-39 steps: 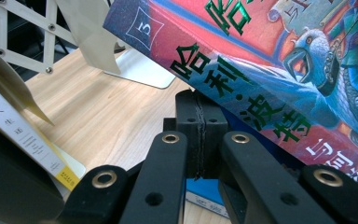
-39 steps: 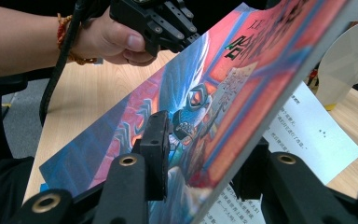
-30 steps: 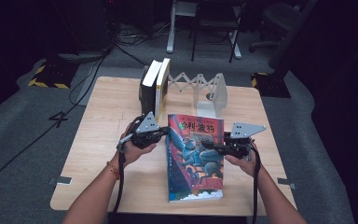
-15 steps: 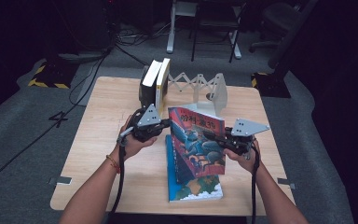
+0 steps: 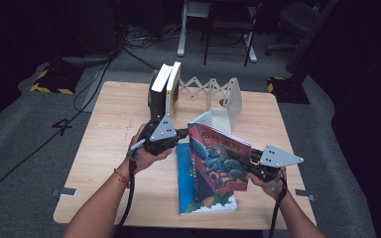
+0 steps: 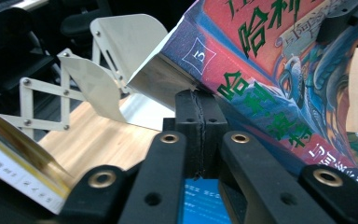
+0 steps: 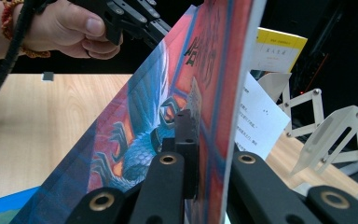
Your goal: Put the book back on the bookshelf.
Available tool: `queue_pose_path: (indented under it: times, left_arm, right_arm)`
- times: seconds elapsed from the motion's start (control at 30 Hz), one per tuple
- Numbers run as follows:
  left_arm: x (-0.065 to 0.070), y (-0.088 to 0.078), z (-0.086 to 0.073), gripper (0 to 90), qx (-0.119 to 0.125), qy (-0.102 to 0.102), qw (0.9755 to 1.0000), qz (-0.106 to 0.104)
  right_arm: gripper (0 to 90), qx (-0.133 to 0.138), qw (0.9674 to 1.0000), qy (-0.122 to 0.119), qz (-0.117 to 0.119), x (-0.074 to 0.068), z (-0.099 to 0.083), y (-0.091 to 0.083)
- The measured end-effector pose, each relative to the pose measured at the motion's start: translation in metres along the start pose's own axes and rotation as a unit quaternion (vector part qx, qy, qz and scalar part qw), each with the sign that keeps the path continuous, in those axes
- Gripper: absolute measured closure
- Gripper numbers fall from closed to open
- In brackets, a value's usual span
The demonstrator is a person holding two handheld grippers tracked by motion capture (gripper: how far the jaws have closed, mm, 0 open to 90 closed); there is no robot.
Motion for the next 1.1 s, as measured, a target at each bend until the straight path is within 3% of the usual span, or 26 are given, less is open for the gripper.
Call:
queue_pose_path:
  times: [0.03, 0.1, 0.2, 0.23, 0.27, 0.33, 0.37, 0.4, 0.5, 0.57, 0.6, 0.63, 0.7, 0.77, 0.9, 0.97, 1.1]
  left_arm:
    - [0.0, -0.001, -0.001, 85.7, -0.002, 0.0, 1.0, 0.004]
    - [0.001, -0.003, -0.008, 76.6, -0.005, -0.02, 0.9997, 0.01]
    - [0.006, -0.013, -0.022, 68.0, 0.007, -0.058, 0.9983, -0.001]
    - [0.006, -0.013, -0.022, 64.5, 0.007, -0.058, 0.9983, -0.001]
    - [0.018, -0.016, -0.032, 61.4, 0.004, -0.082, 0.9961, -0.032]
    - [0.034, -0.014, -0.041, 55.5, -0.013, -0.091, 0.9943, -0.054]
    - [0.043, -0.011, -0.045, 49.8, -0.02, -0.104, 0.9913, -0.078]
    - [0.049, -0.008, -0.048, 46.9, -0.027, -0.112, 0.9893, -0.09]
    - [0.068, 0.008, -0.058, 38.9, -0.061, -0.134, 0.983, -0.111]
    - [0.076, 0.021, -0.063, 36.9, -0.075, -0.162, 0.9757, -0.127]
    - [0.077, 0.026, -0.065, 33.3, -0.082, -0.177, 0.9731, -0.123]
    - [0.076, 0.03, -0.066, 31.4, -0.082, -0.186, 0.9721, -0.117]
    - [0.071, 0.033, -0.065, 24.2, -0.067, -0.216, 0.9679, -0.109]
    - [0.068, 0.035, -0.065, 26.4, -0.063, -0.224, 0.9666, -0.106]
    - [0.069, 0.045, -0.063, 30.5, -0.064, -0.212, 0.9686, -0.112]
    - [0.065, 0.05, -0.06, 32.3, -0.056, -0.225, 0.9667, -0.108]
    - [0.058, 0.054, -0.059, 40.9, -0.035, -0.229, 0.9658, -0.117]
  right_arm:
    - [87.5, 0.001, 1.0, 0.001, -0.002, 0.0, -0.001, -0.001]
    - [87.4, -0.002, 1.0, 0.0, -0.003, -0.001, -0.002, -0.001]
    - [87.5, -0.011, 0.9999, 0.0, -0.004, -0.001, -0.004, 0.003]
    - [87.4, -0.014, 0.9999, 0.004, -0.004, -0.001, -0.005, 0.004]
    - [87.5, -0.015, 0.9999, 0.003, -0.004, 0.0, -0.005, 0.006]
    - [87.4, -0.021, 0.9998, 0.002, -0.006, 0.002, -0.006, 0.008]
    - [87.5, -0.024, 0.9997, 0.004, -0.004, 0.002, -0.007, 0.009]
    - [87.5, -0.025, 0.9997, 0.005, -0.002, 0.002, -0.007, 0.01]
    - [87.4, -0.034, 0.9994, 0.002, 0.001, 0.002, -0.009, 0.013]
    - [87.4, -0.037, 0.9993, 0.004, 0.004, 0.002, -0.009, 0.015]
    - [87.4, -0.037, 0.9993, 0.004, 0.004, 0.002, -0.009, 0.015]
    - [87.4, -0.036, 0.9993, 0.005, 0.004, 0.003, -0.009, 0.015]
    - [87.4, -0.038, 0.9993, 0.005, 0.001, 0.003, -0.01, 0.015]
    - [87.4, -0.036, 0.9993, 0.008, 0.001, 0.004, -0.011, 0.015]
    - [87.3, -0.037, 0.9993, 0.006, 0.005, 0.003, -0.011, 0.015]
    - [87.3, -0.039, 0.9992, 0.002, 0.005, 0.002, -0.01, 0.016]
    - [87.2, -0.038, 0.9993, 0.001, 0.0, 0.004, -0.01, 0.016]
Point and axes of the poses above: each handheld gripper's, and its own axes: y roughly forward along the jaws, z roughly out of its top, x roughly to its right, the point moved 6 cm from there along y, roughly forward along the jaws, and after that the axes turned 4 degrees about -y, right-handed, at the moved point
